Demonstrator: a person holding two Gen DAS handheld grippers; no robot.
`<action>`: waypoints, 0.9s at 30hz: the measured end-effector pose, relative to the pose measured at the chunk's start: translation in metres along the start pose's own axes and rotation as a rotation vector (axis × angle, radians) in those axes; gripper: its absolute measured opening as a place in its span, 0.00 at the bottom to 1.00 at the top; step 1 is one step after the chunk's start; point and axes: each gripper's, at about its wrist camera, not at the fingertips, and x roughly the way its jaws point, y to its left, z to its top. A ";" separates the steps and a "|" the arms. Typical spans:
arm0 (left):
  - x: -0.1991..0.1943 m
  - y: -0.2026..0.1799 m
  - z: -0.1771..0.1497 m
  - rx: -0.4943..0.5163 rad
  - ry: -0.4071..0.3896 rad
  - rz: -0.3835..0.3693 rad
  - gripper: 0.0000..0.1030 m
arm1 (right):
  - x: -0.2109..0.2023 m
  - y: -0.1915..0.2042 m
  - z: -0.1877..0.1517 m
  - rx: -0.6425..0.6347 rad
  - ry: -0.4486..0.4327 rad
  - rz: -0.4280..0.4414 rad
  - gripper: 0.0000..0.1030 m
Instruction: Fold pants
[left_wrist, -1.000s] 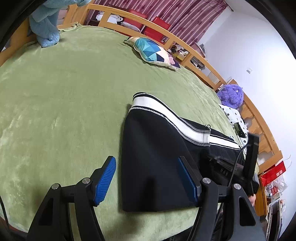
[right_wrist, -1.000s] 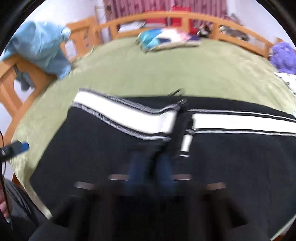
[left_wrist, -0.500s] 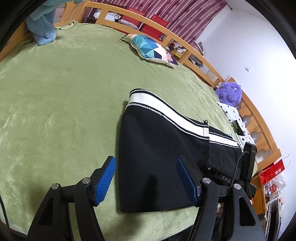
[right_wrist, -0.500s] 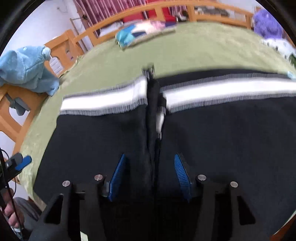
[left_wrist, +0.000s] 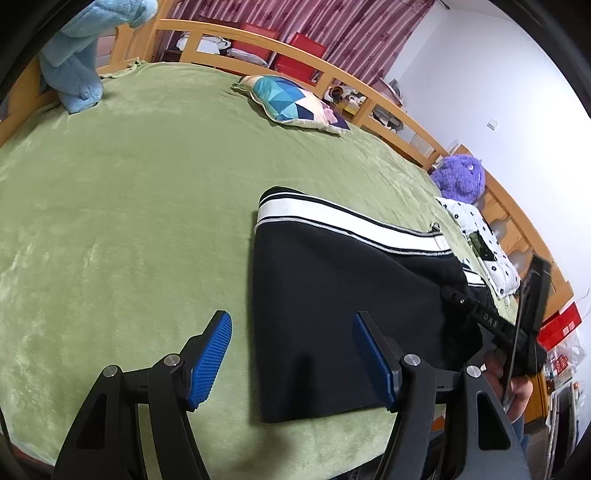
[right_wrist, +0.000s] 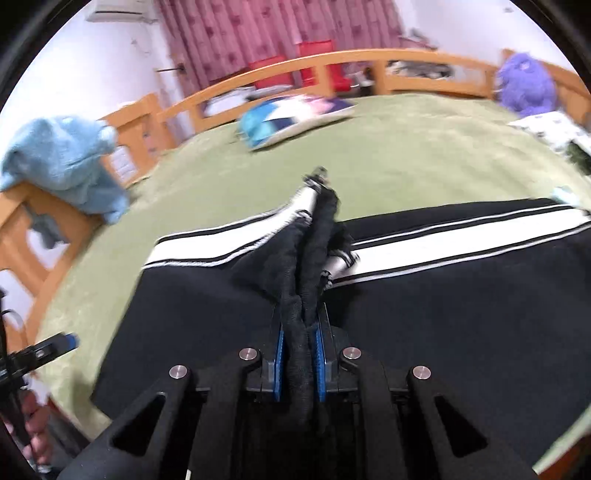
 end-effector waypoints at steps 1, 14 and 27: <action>0.002 -0.003 -0.001 0.006 0.005 -0.001 0.64 | 0.003 -0.010 0.000 0.033 0.019 -0.008 0.13; 0.053 -0.025 -0.021 0.056 0.145 0.080 0.64 | -0.006 -0.025 -0.028 0.010 0.072 -0.052 0.50; 0.068 -0.014 -0.028 0.006 0.164 0.071 0.58 | -0.052 -0.049 -0.043 -0.009 -0.019 -0.118 0.50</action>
